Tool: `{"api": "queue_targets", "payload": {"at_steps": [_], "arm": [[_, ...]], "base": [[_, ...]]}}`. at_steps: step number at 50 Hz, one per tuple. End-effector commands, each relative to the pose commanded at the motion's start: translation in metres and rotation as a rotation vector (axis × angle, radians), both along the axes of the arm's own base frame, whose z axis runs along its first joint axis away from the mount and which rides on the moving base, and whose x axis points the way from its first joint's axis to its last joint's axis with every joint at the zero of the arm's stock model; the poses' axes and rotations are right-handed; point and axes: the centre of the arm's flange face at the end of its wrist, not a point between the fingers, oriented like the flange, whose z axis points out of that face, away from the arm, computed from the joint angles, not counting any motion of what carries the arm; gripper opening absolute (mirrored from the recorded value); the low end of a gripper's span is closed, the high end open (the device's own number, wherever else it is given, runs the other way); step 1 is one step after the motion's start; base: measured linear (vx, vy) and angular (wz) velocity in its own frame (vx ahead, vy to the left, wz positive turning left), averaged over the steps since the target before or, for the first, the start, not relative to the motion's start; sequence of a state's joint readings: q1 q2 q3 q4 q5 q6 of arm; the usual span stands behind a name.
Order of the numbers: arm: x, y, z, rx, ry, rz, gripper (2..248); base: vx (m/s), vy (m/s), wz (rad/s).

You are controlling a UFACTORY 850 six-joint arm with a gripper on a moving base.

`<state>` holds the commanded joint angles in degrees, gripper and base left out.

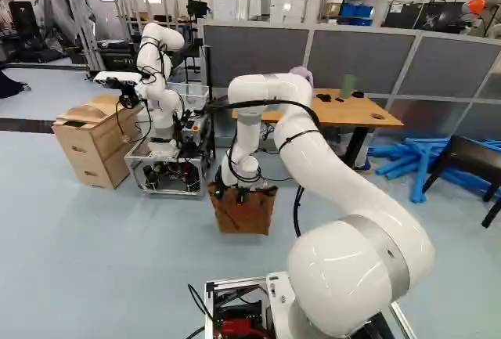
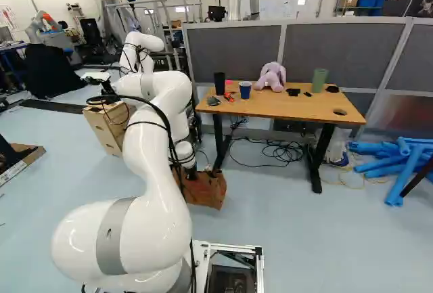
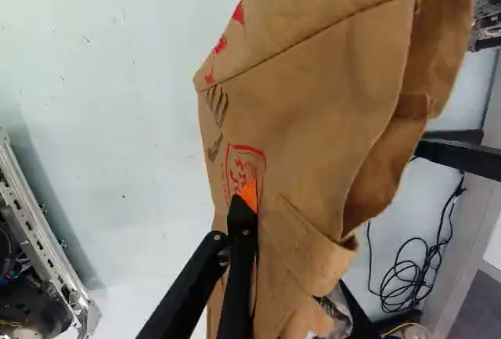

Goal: Pick up the bag on the ground and place it on the table

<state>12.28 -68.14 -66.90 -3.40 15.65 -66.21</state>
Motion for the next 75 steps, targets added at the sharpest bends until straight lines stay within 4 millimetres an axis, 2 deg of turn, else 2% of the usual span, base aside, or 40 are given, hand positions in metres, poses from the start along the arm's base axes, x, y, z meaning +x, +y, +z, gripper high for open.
{"api": "queue_targets", "payload": {"at_steps": [75], "arm": [[-0.015, -0.003, 0.11, 0.017, -0.076, 0.0, 18]], "base": [[0.0, 0.0, 0.0]]}}
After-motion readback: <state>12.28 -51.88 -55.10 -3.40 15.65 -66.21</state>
